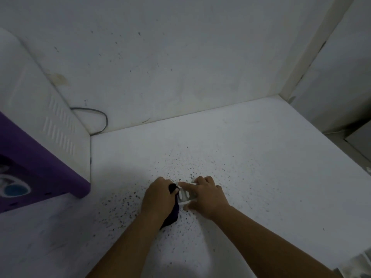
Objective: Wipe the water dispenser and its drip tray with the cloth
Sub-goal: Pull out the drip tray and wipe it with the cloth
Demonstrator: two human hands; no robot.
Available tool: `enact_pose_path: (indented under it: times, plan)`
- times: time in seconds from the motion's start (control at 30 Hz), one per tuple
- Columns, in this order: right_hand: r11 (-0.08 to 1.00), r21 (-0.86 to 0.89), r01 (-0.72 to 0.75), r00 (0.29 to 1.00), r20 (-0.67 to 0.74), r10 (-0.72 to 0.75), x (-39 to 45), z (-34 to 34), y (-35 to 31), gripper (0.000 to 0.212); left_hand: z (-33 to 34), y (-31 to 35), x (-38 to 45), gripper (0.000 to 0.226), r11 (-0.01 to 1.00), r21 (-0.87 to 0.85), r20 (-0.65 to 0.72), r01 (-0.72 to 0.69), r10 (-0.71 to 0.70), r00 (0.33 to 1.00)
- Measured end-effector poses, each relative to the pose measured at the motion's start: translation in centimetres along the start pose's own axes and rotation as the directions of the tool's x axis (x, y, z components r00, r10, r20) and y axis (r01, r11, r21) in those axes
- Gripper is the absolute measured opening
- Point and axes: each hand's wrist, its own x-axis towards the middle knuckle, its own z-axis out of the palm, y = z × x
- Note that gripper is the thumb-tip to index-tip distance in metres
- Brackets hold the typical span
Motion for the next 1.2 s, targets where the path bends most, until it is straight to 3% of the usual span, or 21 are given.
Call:
enact_pose_path:
  times: [0.13, 0.23, 0.37, 0.47, 0.63, 0.73, 1.2]
  plan:
    - [1.0, 0.028, -0.009, 0.999, -0.04, 0.01, 0.0, 0.3, 0.2, 0.081, 1.2, -0.2, -0.7, 0.027, 0.996, 0.047, 0.057, -0.079, 0.076, 0.995]
    - [0.966, 0.226, -0.123, 0.989, -0.048, 0.137, 0.2, 0.1, 0.3, 0.088, 1.4, -0.4, -0.9, 0.024, 0.987, 0.089, 0.07, -0.137, 0.131, 0.989]
    - [0.962, 0.266, -0.065, 0.997, -0.021, 0.073, 0.3, -0.9, 1.9, 0.067, 1.5, -0.3, -0.9, 0.024, 0.983, 0.131, 0.044, -0.132, 0.127, 0.991]
    - [0.939, 0.338, -0.064, 0.995, -0.047, 0.085, 0.0, -1.1, 2.8, 0.065, 1.5, -0.2, -1.0, 0.023, 0.97, 0.185, 0.065, -0.159, 0.149, 0.987]
    - [0.942, 0.33, -0.061, 0.996, -0.044, 0.08, 0.1, -1.1, 2.5, 0.066, 0.3, -0.4, -0.2, 0.026, 0.995, -0.017, 0.144, -0.097, 0.099, 0.985]
    - [0.949, 0.309, -0.066, 0.995, -0.047, 0.085, 0.2, -1.1, 2.6, 0.066, -0.1, 0.4, 0.9, 0.03, 0.996, -0.093, 0.056, -0.012, 0.017, 0.998]
    - [0.947, 0.317, -0.054, 0.993, -0.082, 0.085, 0.2, -0.4, 2.7, 0.067, 2.8, 1.7, -0.8, 0.014, 0.967, 0.199, 0.008, -0.16, 0.162, 0.987]
